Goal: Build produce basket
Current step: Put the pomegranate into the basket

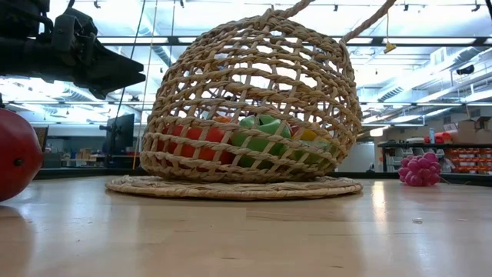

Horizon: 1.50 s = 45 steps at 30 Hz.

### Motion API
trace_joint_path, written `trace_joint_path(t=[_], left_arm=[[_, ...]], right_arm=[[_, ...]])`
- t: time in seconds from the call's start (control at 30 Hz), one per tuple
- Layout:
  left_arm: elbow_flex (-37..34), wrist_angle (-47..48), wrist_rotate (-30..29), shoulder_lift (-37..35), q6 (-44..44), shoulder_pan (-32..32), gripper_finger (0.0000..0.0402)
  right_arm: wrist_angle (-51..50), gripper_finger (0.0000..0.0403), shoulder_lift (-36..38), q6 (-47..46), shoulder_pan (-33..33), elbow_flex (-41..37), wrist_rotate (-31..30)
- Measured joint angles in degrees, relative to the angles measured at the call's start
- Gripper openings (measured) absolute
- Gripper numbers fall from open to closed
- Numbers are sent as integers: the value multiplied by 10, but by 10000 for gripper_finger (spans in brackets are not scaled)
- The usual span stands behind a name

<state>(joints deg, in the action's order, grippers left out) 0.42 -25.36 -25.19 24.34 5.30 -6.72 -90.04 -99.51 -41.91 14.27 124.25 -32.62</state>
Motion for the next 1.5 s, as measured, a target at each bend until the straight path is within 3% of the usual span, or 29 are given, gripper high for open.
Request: trace_joint_path(t=[0.53, 0.67, 1.07, 1.33, 1.5], left_arm=[[0, 0, 0, 0, 0, 0, 195], [0, 0, 0, 0, 0, 0, 196], [0, 0, 0, 0, 0, 0, 197], [0, 0, 0, 0, 0, 0, 194], [0, 0, 0, 0, 0, 0, 197]], right_arm=[[1, 320, 84, -40, 116, -2, -30], [1, 320, 112, -58, 148, -37, -44], [21, 315, 300, -216, 211, -332, -72], [161, 297, 454, -250, 268, -565, -89], [228, 286, 531, -241, 283, -671, -96]])
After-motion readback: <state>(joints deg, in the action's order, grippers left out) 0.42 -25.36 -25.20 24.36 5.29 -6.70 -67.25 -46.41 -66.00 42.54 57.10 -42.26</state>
